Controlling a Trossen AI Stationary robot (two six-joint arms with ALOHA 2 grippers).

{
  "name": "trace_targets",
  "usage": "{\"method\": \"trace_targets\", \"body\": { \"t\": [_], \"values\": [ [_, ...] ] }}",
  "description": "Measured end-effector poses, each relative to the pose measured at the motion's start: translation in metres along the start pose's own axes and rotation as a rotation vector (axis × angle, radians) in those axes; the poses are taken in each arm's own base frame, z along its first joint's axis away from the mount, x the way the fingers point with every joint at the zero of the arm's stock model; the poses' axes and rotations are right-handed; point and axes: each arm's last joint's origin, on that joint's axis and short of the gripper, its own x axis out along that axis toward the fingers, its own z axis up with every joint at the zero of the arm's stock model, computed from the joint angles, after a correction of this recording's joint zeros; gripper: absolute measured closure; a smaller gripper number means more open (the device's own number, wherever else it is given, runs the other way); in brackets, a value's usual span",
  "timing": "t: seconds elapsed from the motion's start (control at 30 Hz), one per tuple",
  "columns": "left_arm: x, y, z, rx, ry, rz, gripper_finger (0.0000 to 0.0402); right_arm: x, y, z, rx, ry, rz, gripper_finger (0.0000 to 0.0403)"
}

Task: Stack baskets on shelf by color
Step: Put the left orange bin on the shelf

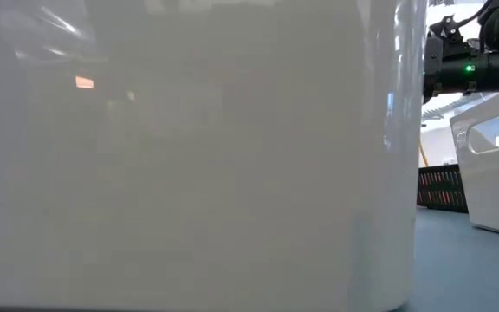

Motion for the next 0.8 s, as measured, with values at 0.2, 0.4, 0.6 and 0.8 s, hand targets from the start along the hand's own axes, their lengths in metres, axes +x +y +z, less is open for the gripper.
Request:
{"method": "trace_targets", "body": {
  "t": [0.2,0.4,0.6,0.8],
  "values": [
    [0.053,-0.032,0.031,0.144,0.065,0.016,0.0394,0.0,0.0,0.001,0.001,-0.005,-0.001,0.0269],
    [0.097,-0.064,0.028,0.362,0.182,0.004,0.0384,0.0,0.0,-0.006,-0.006,0.058,0.004,0.0269],
    [0.121,-0.078,0.02,0.434,0.286,-0.026,0.0393,-0.001,0.001,-0.012,0.024,0.119,0.006,0.0269],
    [0.14,-0.085,0.013,0.555,0.363,-0.042,0.0366,-0.001,0.001,-0.013,0.035,0.129,0.007,0.0269]
  ]
}}
